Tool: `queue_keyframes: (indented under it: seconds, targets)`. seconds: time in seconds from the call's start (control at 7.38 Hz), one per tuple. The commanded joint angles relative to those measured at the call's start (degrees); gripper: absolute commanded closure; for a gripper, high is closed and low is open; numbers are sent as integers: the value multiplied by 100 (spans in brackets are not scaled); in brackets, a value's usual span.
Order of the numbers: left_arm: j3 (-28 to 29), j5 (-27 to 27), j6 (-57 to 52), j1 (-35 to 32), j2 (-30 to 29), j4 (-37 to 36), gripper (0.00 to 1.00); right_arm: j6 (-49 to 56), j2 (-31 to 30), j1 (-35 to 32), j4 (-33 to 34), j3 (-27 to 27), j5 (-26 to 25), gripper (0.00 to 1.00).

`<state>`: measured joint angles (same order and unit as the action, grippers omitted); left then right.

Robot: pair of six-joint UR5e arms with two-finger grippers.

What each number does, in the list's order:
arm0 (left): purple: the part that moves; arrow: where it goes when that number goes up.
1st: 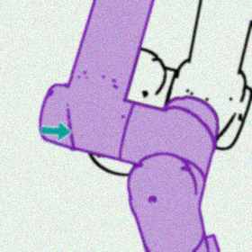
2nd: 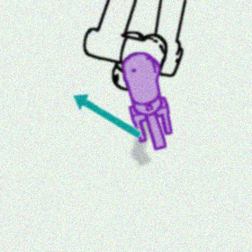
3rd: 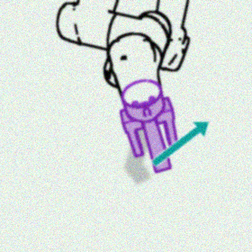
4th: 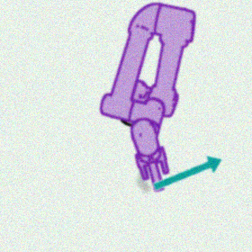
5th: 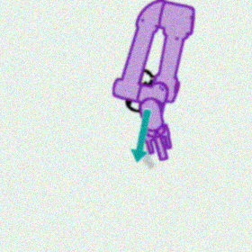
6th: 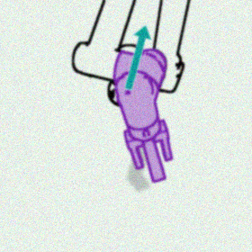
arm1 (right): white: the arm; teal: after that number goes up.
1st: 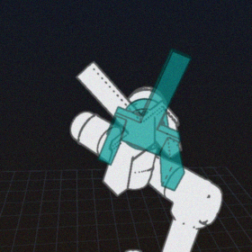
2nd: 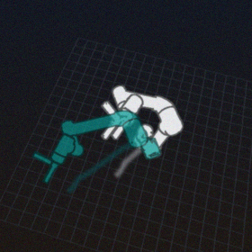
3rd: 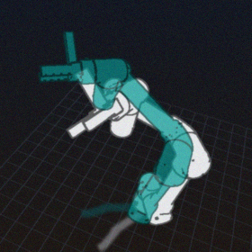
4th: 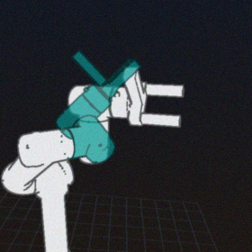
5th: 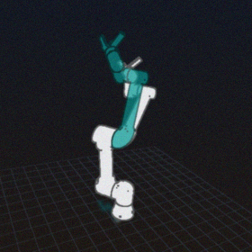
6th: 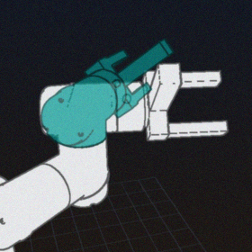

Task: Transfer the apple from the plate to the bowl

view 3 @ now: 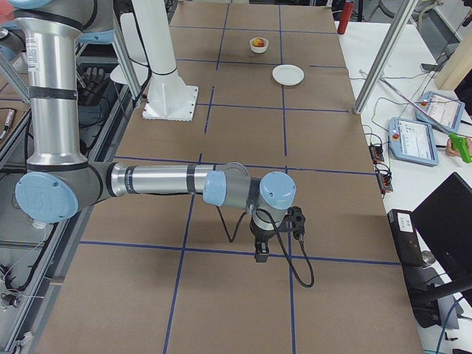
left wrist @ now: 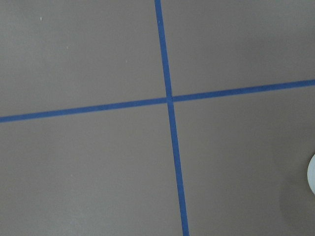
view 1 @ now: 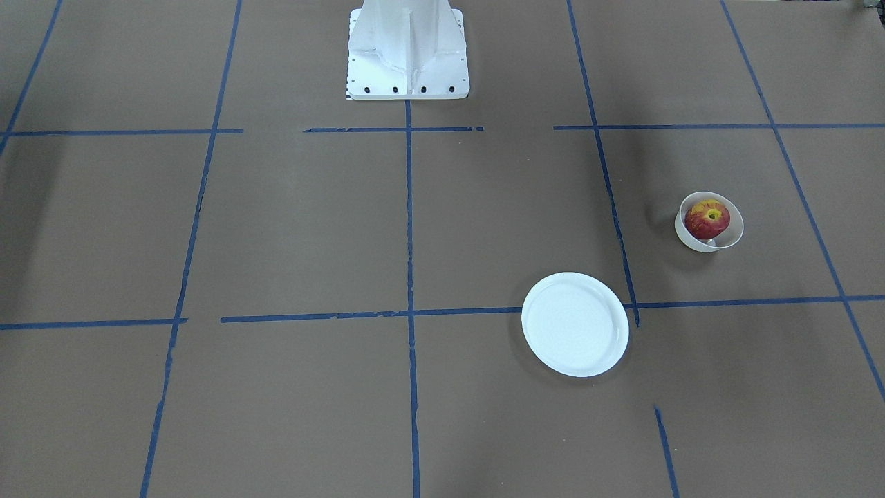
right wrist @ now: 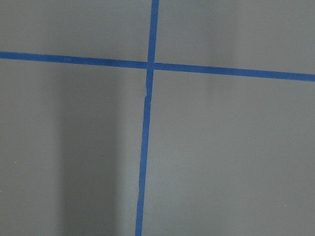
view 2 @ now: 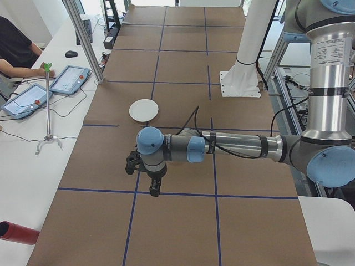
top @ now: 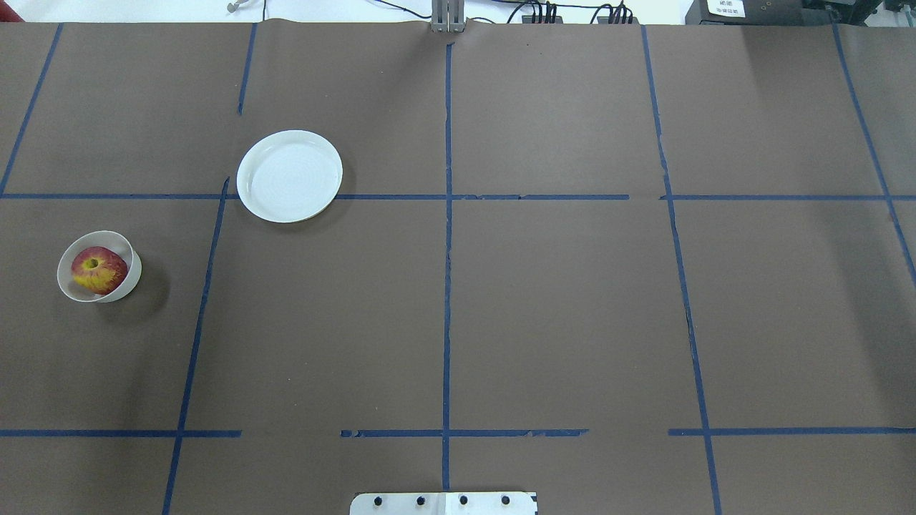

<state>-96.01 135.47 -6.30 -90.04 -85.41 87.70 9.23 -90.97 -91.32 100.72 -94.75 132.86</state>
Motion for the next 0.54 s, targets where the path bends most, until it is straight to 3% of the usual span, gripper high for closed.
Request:
queue_keyframes:
  seconds: [0.0, 0.41]
  targets:
    - [-5, 41, -109, -258, 130, -51, 0, 0, 0, 0, 0, 0, 3, 0]
    - [-23, 32, -109, -347, 130, -69, 0, 0, 0, 0, 0, 0, 3, 0]
